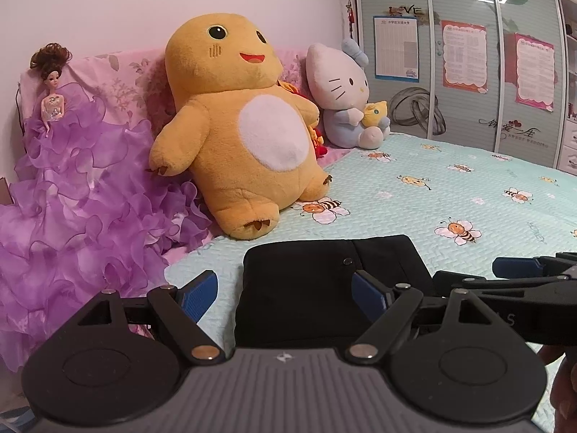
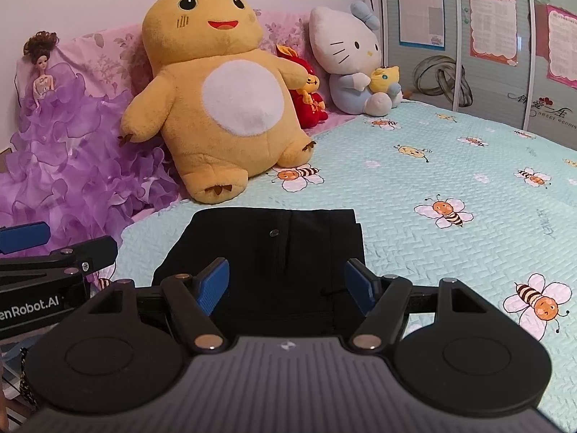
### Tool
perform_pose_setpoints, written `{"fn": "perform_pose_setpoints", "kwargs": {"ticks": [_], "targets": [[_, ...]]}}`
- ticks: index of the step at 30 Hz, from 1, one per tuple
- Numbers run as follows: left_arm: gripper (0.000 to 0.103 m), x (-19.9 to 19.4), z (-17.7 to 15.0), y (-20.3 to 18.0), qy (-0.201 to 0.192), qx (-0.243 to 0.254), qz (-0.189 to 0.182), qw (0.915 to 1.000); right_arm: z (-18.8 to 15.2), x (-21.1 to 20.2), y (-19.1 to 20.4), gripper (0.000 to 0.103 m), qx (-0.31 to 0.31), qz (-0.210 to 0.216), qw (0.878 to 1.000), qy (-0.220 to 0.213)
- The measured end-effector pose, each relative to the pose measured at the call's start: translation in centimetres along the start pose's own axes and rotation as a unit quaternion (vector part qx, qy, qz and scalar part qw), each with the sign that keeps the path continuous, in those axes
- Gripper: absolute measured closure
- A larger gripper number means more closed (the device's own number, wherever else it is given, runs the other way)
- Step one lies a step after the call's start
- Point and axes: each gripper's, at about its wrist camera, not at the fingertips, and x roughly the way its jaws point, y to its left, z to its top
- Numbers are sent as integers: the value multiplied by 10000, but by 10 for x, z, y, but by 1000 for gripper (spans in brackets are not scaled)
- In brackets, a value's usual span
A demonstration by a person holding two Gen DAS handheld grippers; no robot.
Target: Fold clothes
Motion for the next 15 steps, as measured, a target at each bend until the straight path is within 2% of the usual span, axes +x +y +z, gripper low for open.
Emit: {"fn": "perform_pose_setpoints", "kwargs": {"ticks": [11, 15], "targets": [[18, 2, -3, 1, 64, -24, -2, 10000, -3, 1, 1, 32, -54, -34, 10000, 49], [15, 6, -4, 4, 156, -79, 44, 9998, -4, 4, 5, 25, -137, -78, 9998, 136]]}}
